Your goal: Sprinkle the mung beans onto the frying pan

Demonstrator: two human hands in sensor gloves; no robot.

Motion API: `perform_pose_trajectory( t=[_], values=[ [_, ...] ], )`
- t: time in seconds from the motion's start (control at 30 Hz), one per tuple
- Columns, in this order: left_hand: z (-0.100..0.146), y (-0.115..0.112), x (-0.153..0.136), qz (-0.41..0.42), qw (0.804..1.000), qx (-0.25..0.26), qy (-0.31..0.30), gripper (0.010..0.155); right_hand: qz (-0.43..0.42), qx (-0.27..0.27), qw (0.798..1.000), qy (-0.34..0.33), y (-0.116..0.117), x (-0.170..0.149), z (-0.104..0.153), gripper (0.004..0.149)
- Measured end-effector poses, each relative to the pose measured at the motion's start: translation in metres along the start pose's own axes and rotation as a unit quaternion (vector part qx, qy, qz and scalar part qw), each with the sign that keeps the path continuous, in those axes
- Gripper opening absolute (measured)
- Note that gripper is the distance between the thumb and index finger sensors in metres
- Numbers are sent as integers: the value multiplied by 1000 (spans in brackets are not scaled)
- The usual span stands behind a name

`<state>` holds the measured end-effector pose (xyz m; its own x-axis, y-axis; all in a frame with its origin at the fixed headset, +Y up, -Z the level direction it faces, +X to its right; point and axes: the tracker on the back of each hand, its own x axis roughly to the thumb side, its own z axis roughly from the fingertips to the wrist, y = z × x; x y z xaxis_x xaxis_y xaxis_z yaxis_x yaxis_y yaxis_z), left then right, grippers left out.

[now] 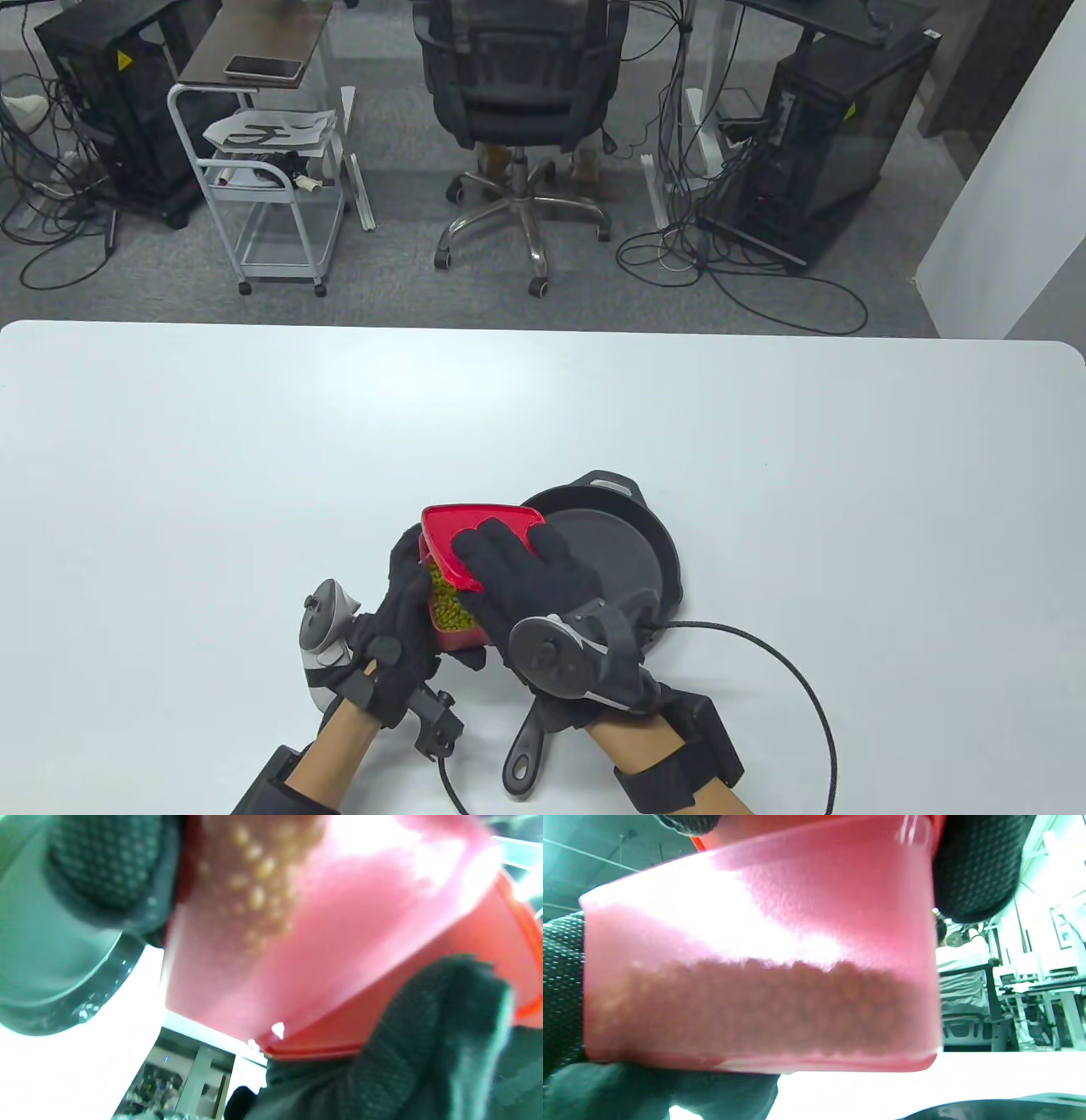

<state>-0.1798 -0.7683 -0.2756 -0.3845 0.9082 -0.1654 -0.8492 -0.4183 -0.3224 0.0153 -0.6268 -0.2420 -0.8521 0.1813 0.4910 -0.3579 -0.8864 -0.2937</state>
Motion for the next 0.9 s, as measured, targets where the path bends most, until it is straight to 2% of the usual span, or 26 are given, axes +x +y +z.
perform_pose_trajectory(
  t=[0.13, 0.3, 0.47, 0.57, 0.63, 0.77, 0.9],
  values=[
    [0, 6, 2, -8, 1000, 11, -8, 85, -46, -7, 999, 25, -13, -16, -2, 52],
    [0, 16, 4, 11, 1000, 26, -9, 85, -31, -8, 997, 73, -25, -52, 1, 52],
    [0, 24, 7, 11, 999, 33, -7, 85, 50, 9, 989, 139, -27, -108, 13, 52],
    [-1, 28, 9, 16, 999, 30, -4, 85, 87, 50, 975, 196, -18, -153, 28, 52],
    [-1, 31, 10, 13, 999, 32, -7, 85, 127, 83, 960, 237, -9, -184, 45, 53],
    [-3, 34, 12, 18, 1000, 15, 2, 85, 181, 139, 928, 294, 8, -223, 74, 53],
    [-3, 34, 12, 13, 1000, 17, 1, 85, 193, 209, 896, 342, 30, -253, 102, 54]
  ],
)
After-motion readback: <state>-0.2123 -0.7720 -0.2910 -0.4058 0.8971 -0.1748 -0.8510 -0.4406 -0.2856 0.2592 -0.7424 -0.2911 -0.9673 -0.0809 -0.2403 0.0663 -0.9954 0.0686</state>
